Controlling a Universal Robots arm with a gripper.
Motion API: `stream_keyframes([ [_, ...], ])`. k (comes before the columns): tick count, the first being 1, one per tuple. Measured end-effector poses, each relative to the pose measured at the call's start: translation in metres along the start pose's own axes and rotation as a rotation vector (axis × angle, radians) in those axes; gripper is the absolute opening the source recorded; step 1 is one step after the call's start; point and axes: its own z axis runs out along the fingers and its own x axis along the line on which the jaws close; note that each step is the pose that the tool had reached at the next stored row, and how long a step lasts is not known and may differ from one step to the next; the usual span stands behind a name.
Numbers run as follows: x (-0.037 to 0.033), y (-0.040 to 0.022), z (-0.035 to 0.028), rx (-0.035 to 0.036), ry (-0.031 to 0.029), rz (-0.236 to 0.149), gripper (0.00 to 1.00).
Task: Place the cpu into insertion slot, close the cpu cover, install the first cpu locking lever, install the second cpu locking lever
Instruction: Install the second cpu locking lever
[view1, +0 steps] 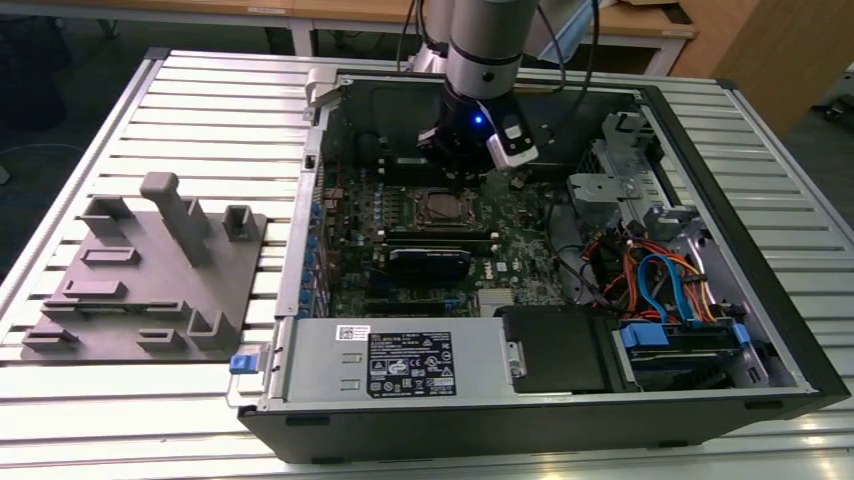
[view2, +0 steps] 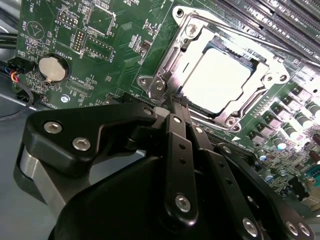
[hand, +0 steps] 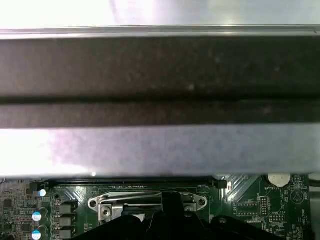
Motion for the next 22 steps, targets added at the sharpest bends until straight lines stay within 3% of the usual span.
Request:
stream_keyframes([
  [10, -0.0001, 0.0004, -0.0081, -0.0002, -0.0001, 0.0, 0.1],
  [22, -0.0001, -0.0001, -0.0091, -0.0001, 0.0, 0.0, 0.1],
])
